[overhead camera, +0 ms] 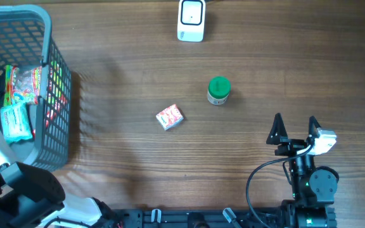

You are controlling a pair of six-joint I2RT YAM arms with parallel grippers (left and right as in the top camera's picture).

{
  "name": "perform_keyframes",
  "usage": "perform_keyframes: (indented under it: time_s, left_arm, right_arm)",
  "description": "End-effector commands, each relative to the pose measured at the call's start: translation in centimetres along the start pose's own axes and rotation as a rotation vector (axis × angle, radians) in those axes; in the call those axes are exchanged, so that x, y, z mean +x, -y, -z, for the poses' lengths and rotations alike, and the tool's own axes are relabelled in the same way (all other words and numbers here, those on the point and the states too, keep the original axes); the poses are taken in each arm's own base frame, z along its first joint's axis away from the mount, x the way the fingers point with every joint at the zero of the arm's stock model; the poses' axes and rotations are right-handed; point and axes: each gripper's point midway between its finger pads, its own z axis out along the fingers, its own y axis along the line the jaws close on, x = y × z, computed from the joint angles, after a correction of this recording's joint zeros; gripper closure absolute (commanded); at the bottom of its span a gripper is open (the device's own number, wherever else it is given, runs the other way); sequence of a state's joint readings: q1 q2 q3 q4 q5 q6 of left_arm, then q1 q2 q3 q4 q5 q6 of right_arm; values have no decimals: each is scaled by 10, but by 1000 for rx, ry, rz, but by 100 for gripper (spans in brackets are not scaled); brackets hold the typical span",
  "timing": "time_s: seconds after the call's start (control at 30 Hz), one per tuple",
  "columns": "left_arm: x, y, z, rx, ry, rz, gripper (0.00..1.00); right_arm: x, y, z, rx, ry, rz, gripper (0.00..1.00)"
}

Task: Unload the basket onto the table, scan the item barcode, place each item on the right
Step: 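Reach the left gripper back into the basket toward the green wipes pack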

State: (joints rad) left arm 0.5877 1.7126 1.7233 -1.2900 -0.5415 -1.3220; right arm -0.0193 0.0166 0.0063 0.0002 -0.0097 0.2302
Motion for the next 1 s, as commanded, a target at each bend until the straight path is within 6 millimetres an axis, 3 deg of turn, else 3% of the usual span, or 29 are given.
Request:
perform_keyframes:
  time_s: [0.0, 0.03, 0.33, 0.43, 0.47, 0.53, 0.67, 0.97]
  left_arm:
    - [6, -9, -7, -53, -19, -41, 19]
    - [10, -11, -13, -79, -23, -61, 0]
    - [50, 30, -87, -76, -72, -740, 0]
    - [93, 53, -98, 119, -234, -1106, 0]
    - [118, 59, -91, 263, -336, -1269, 0]
    - [136, 62, -82, 390, -407, -1389, 0]
    - [135, 69, -83, 437, -365, -1490, 0]
    - [127, 35, -88, 343, -461, -1558, 0]
  right_arm:
    - [-2, 0, 0, 3, 8, -8, 0]
    - [-2, 0, 0, 3, 8, -8, 0]
    - [-2, 0, 0, 3, 8, -8, 0]
    - [-2, 0, 0, 3, 8, -8, 0]
    - [-2, 0, 0, 3, 8, -8, 0]
    - [-2, 0, 0, 3, 8, -8, 0]
    - [-2, 0, 0, 3, 8, -8, 0]
    - [-2, 0, 0, 3, 8, -8, 0]
